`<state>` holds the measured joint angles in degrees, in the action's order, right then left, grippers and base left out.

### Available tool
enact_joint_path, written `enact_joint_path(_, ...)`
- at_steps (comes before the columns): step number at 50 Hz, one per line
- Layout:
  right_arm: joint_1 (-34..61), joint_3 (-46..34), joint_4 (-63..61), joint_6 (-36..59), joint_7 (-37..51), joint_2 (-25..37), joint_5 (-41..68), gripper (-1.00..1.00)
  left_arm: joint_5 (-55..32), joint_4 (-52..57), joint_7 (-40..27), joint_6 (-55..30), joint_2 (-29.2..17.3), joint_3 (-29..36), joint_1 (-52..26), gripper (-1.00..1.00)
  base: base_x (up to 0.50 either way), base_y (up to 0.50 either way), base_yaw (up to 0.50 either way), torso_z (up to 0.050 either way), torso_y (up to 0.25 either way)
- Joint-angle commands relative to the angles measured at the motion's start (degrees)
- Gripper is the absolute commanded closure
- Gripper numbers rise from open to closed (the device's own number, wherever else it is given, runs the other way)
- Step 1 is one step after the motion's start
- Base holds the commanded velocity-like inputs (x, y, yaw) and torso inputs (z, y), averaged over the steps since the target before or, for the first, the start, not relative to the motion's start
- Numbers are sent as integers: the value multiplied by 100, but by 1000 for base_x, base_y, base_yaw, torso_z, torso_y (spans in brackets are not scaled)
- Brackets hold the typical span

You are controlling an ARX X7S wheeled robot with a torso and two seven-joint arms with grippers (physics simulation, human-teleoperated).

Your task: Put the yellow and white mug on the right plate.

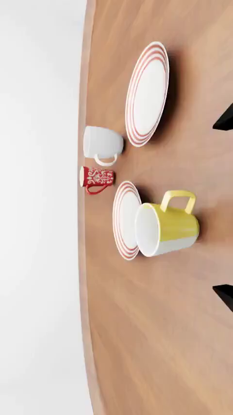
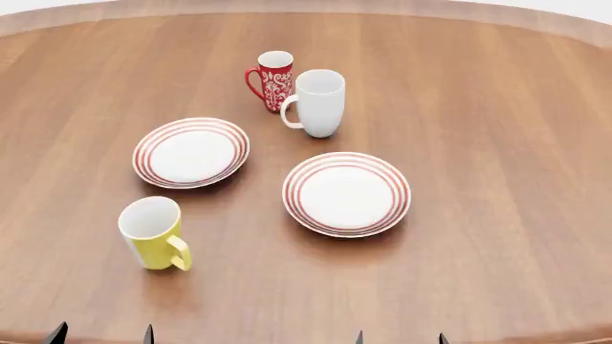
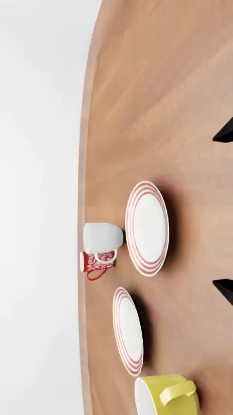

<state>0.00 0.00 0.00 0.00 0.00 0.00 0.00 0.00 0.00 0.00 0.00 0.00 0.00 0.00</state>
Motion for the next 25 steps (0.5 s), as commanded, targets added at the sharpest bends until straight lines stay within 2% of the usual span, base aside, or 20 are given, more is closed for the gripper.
enact_joint_path(1, -12, -169, -14, -62, 111, 109, -25, -100, -65, 7, -113, -3, -96, 109, 2, -100, 0, 0, 0, 0, 0)
enact_joint_path(11, -43, -368, -306, 211, 249, 268, 229, -100, -182, 165, -338, -26, -272, 288, 34, -100, 0, 0, 0, 0, 0)
enact_joint_path(12, -56, -390, -350, 242, 216, 279, 291, -100, -392, 283, -247, -193, -274, 265, 54, -100, 0, 0, 0, 0, 0)
enact_joint_path(25, -42, -443, -467, 396, 218, 381, 737, -100, -316, 167, -473, 16, -410, 427, 26, -100, 0, 0, 0, 0, 0)
